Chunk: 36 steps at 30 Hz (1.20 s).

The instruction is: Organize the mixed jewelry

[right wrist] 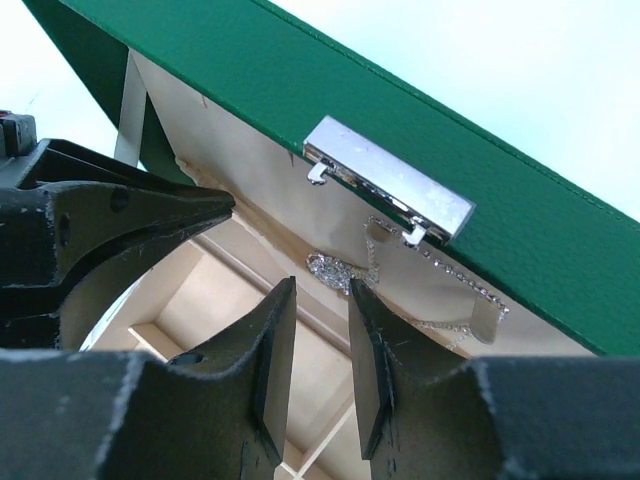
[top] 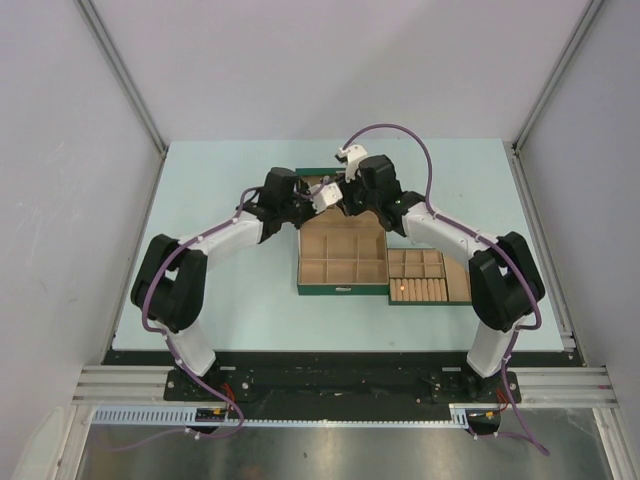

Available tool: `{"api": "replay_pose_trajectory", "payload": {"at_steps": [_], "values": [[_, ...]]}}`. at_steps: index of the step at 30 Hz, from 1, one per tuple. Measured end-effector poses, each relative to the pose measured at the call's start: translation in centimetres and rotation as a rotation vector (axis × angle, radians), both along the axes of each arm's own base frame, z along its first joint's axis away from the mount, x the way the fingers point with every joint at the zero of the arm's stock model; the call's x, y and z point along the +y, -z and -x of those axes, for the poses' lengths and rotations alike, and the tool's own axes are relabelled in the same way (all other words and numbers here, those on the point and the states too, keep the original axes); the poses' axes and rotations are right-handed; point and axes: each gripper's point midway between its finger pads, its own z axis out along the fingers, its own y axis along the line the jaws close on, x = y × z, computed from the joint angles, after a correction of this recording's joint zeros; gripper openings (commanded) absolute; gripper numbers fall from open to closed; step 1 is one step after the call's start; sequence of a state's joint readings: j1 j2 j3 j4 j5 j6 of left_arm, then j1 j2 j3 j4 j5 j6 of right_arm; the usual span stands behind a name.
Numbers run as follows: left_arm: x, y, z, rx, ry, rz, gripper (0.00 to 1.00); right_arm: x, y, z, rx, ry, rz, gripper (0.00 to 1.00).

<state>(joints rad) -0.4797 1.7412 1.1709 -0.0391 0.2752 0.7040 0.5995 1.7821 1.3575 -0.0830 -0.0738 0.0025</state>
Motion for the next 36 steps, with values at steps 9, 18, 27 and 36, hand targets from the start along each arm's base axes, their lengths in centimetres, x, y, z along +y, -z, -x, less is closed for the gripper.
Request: {"api": "replay_pose_trajectory", "payload": {"at_steps": [9, 18, 27, 36], "values": [[0.6, 0.3, 0.0, 0.015, -0.013, -0.010, 0.00, 1.1, 0.5, -0.5, -0.004, -0.035, -0.039, 0.32], [0.9, 0.6, 0.2, 0.034, -0.027, -0.012, 0.00, 1.7, 0.8, -0.9, -0.010, -0.065, -0.069, 0.31], [0.9, 0.8, 0.3, 0.046, -0.028, -0.009, 0.00, 1.9, 0.9, -1.3, -0.045, -0.063, -0.089, 0.30], [0.5, -0.3, 0.1, 0.047, -0.009, 0.062, 0.00, 1.1, 2.8, -1.3, -0.019, -0.057, -0.074, 0.29]]}}
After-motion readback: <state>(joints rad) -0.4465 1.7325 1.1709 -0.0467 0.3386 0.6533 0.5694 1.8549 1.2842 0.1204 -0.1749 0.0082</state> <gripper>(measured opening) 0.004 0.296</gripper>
